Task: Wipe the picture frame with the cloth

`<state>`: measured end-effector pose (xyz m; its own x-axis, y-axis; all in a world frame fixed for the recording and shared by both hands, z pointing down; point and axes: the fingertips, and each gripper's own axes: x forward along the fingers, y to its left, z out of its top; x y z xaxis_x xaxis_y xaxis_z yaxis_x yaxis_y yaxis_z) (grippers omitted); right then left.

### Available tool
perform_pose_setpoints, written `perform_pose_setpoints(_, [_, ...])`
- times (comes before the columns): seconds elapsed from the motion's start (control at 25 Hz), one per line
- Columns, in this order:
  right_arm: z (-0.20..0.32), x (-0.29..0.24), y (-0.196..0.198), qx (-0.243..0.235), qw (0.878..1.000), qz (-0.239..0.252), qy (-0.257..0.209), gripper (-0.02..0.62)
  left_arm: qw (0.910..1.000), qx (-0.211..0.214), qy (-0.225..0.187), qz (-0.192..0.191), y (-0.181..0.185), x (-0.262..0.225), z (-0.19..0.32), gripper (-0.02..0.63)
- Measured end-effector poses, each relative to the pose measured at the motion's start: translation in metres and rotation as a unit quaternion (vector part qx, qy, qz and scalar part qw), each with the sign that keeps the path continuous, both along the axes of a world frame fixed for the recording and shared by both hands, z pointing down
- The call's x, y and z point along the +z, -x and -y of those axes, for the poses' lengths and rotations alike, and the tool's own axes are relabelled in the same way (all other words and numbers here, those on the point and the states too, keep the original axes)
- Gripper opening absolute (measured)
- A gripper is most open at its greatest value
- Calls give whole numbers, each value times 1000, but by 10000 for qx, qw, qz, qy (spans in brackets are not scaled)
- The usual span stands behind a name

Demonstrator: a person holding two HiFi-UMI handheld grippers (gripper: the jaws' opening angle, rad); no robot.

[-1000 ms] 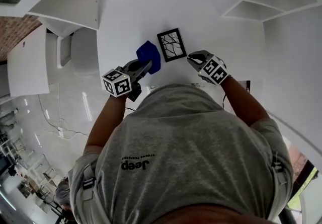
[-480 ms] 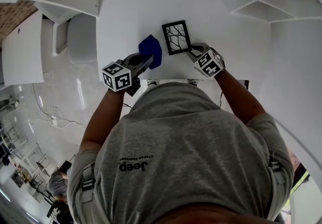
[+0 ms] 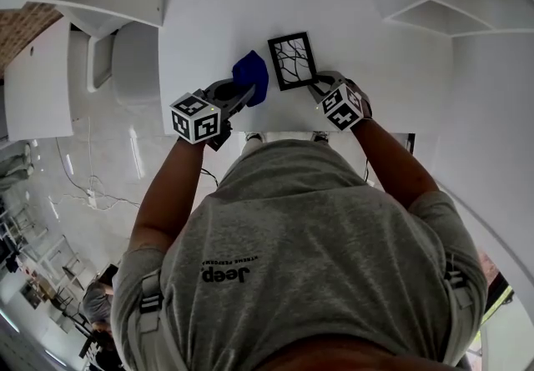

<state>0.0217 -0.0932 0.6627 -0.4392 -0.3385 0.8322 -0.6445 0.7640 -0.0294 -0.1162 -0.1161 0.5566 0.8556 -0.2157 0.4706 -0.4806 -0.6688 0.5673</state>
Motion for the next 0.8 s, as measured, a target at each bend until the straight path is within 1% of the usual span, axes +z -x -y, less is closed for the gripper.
perform_pose_setpoints(0.08, [0,1,0,-12,10000,15,12,97,9990,213,-261,284,-4,0,16,60])
perform_pose_setpoints(0.16, [0,1,0,-64,10000,-8,-8,97,9949,504,-582,650,-11,-2,35,60])
perform_pose_setpoints(0.24, [0,0,1,-103,9999,-35,-25,97,9861,856,-910,1098,-21,-2,54,60])
perform_pose_setpoints(0.28, [0,-1,1,-111,9999,-43,-28,97,9795,1049,-1068,1346,-25,-1,62,60])
perform_pose_setpoints(0.36, [0,-1,1,-121,9999,-50,-32,97,9630,1473,-1366,1797,-35,5,75,60])
perform_pose_setpoints(0.4, [-1,0,1,-130,9999,-52,-35,97,9531,1707,-1504,1996,-40,9,78,60])
perform_pose_setpoints(0.52, [-1,0,2,-174,9998,-58,-64,96,9191,2428,-1859,2484,-57,23,87,60])
perform_pose_setpoints(0.6, [0,0,2,-194,9998,-65,-69,96,8999,2814,-2025,2645,-73,29,93,60])
perform_pose_setpoints(0.72, [-1,0,1,-193,9998,-54,-69,95,8818,3226,-2158,2679,-102,36,95,60])
perform_pose_setpoints(0.8, [-1,0,1,-181,9998,-34,-87,95,8678,3481,-2281,2717,-120,44,94,60])
